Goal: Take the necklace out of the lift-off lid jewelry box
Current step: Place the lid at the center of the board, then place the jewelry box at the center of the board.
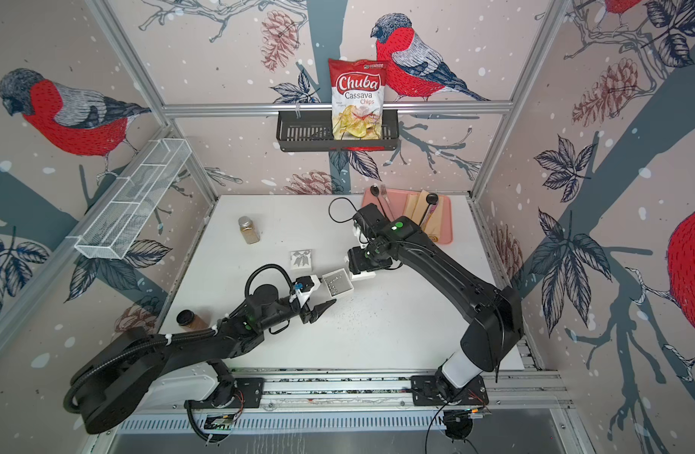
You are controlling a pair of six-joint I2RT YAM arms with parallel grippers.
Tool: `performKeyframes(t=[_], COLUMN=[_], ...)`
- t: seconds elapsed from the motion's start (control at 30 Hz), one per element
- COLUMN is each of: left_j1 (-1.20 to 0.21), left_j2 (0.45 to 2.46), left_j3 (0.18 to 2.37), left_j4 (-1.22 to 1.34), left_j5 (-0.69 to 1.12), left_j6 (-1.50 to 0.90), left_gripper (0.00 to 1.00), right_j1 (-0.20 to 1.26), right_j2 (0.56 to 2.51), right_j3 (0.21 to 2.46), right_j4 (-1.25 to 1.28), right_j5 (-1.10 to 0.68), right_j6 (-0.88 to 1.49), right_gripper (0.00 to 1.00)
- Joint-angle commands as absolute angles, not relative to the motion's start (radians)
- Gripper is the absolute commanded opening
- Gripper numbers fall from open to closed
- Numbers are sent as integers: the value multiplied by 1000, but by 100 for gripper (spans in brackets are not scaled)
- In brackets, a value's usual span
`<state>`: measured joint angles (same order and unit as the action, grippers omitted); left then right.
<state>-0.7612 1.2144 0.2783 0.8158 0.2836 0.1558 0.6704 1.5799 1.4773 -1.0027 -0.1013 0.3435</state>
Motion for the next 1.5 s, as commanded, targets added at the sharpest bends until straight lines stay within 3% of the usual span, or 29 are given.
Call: performKeyframes(t=[0.0, 0.13, 0.27, 0.47, 0.63, 0.73, 0.9, 1.1, 1.3, 1.47], left_j1=[-759, -759, -760, -760, -759, -757, -758, -756, -757, -758], left_j2=[1207, 1213, 1221, 1231, 1234, 1229, 1223, 1222, 1224, 1228], left_j3=[267, 250, 242, 240, 245, 247, 270, 290, 298, 298], left_j4=[843, 865, 872, 867, 865, 859, 816, 802, 788, 790], left_j5=[273, 276, 279, 271, 268, 271, 291, 303, 301, 294], left_j6=[154, 137, 129, 141, 152, 158, 178, 181, 183, 183], left_gripper=[61, 61, 61, 61, 61, 60, 61, 61, 61, 61], right_j1=[598, 524, 475, 457, 460, 494, 670, 747, 777, 796], right_j2=[1573, 1606, 1637, 1649, 1603, 1517, 1379, 1402, 1407, 1400], right_j3=[1386, 1197, 1078, 1058, 1073, 1093, 1137, 1159, 1178, 1206], right_j4=[-972, -845, -709, -676, -704, -695, -629, -637, -641, -653], right_j5=[18, 120, 88, 58, 46, -21, -112, -199, -204, -187], right_j6=[364, 342, 344, 347, 344, 328, 325, 358, 361, 376], right_gripper=[65, 65, 67, 82, 82, 74, 55, 34, 32, 39])
